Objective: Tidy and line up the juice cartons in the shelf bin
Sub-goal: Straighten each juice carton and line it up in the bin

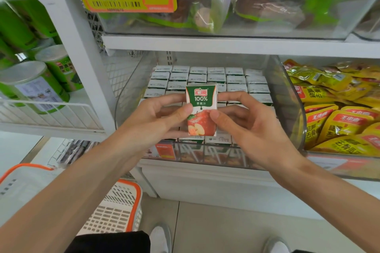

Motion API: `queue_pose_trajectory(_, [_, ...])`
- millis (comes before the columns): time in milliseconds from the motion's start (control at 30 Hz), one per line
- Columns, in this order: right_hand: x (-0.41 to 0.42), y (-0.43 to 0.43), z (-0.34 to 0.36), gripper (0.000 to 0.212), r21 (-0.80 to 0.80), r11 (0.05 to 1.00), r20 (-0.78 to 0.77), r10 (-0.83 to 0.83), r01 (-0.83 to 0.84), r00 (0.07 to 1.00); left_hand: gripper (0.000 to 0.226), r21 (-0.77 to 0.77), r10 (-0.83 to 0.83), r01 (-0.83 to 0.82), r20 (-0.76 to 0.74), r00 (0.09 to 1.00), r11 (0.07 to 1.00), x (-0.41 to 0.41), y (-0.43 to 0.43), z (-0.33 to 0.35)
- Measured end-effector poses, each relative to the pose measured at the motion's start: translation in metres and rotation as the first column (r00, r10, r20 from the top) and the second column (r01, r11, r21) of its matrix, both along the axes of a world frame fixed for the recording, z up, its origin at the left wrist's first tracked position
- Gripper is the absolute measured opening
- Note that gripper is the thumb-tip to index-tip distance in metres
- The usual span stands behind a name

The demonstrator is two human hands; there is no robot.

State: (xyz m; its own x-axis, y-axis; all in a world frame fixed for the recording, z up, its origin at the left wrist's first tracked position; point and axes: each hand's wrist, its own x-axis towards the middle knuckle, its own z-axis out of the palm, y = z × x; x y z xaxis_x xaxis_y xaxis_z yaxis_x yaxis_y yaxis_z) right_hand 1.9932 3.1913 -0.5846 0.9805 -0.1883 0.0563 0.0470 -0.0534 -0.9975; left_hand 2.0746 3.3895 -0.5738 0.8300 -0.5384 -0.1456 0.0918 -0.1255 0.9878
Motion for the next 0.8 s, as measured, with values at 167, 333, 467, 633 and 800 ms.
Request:
queue_pose_trajectory(167, [0.0020, -0.0014, -0.0013, 0.024, 0.009, 1.000, 0.004, -0.003, 0.003, 1.000, 0.032, -0.020, -0.006, 0.006, 0.009, 1.000, 1.000, 0.0013, 0.0013, -0.0008])
queue_pose_trajectory(333, [0.0023, -0.0029, -0.0037, 0.023, -0.046, 0.997, 0.015, -0.055, 0.055, 0.998, 0.032, -0.033, 0.003, -0.003, 0.013, 1.000, 0.999, 0.0020, 0.0012, -0.0007])
queue_pose_trajectory(467, [0.0025, -0.0056, -0.0034, 0.024, 0.014, 0.998, 0.000, -0.054, 0.054, 0.999, 0.035, -0.054, 0.010, -0.009, 0.028, 1.000, 0.999, 0.0024, 0.0005, -0.0005])
queue_pose_trajectory(633, [0.0041, -0.0071, -0.0019, 0.020, 0.218, 0.976, -0.067, 0.040, -0.025, 0.997, 0.049, -0.050, 0.016, -0.012, 0.083, 0.996, 0.999, 0.0012, -0.0023, -0.0006])
queue_pose_trajectory(800, [0.0044, -0.0076, -0.0001, 0.032, 0.243, 0.963, -0.073, 0.138, -0.117, 0.988, 0.054, 0.008, -0.061, 0.061, 0.105, 0.993, 0.998, -0.0024, -0.0034, 0.0018])
